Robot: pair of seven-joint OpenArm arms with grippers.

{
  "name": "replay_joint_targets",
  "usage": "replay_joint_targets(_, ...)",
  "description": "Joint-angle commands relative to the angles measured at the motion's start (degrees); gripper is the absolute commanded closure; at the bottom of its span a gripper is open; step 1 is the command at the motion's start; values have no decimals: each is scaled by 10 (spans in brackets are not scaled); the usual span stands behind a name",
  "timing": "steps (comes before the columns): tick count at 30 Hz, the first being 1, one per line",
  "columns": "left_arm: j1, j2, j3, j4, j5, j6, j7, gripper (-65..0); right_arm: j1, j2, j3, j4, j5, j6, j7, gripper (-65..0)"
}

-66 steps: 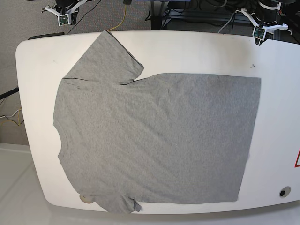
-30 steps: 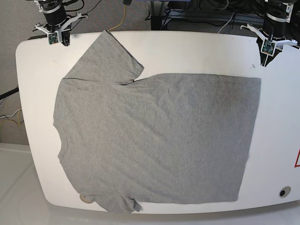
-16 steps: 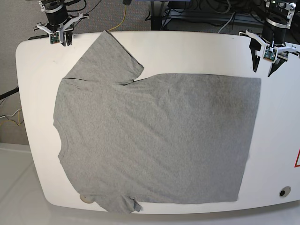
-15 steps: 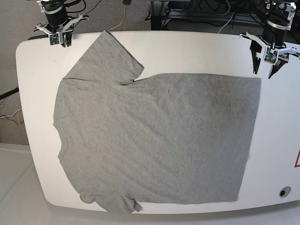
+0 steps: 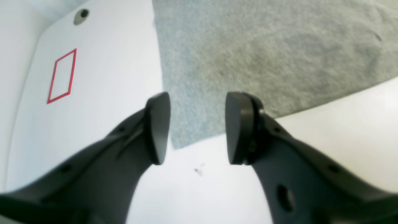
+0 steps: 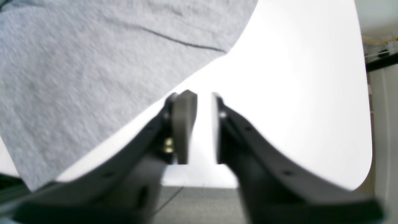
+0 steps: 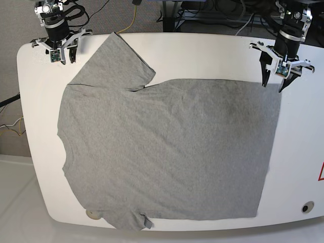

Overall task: Fold the T-shirt properly
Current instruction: 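Lower both grippers toward the shirt's shoulder edges and open them, then move the right gripper onto the shoulder edge by the collar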

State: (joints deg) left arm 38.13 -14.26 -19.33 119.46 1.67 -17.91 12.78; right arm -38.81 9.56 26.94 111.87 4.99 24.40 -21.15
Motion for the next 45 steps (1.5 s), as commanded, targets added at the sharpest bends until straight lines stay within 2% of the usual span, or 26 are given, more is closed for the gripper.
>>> replay_joint_targets(1, -9, -9, 3, 9, -7, 5, -4, -219, -7, 6, 4, 14, 8, 10, 20, -241)
replay_joint_targets(4, -15, -14, 10, 11, -6, 7, 10, -192, -13, 6, 6, 15, 9, 18, 25, -288)
replay_joint_targets(6, -14, -18, 14, 12, -7, 6, 12, -196, -16, 5, 9, 16, 10, 18, 28, -307)
replay_joint_targets(8, 5, -26, 33, 18, -9, 8, 8, -228, -28, 3, 22, 12, 11, 5, 25, -332)
replay_joint_targets(16, 8, -39, 34, 11, -7, 7, 2, -258, -38, 1, 25, 12, 12, -3, 28, -315)
replay_joint_targets(26, -2, -26, 20, -32, -7, 7, -2, -261, -46, 7, 30, 8, 2, -16, 23, -301)
replay_joint_targets(34, -9, -26, 13, -47, -9, 12, 1, -260, -34, 7, 28, 5, -8, -14, 25, -302)
replay_joint_targets(40, -6, -27, 13, -22, -16, 9, -20, -273, -17, -12, 7, 12, -1, 11, 27, -311)
replay_joint_targets(45, -5, -28, 13, -4, -14, 9, -16, -275, -1, -12, -3, 8, -2, 13, 28, -315)
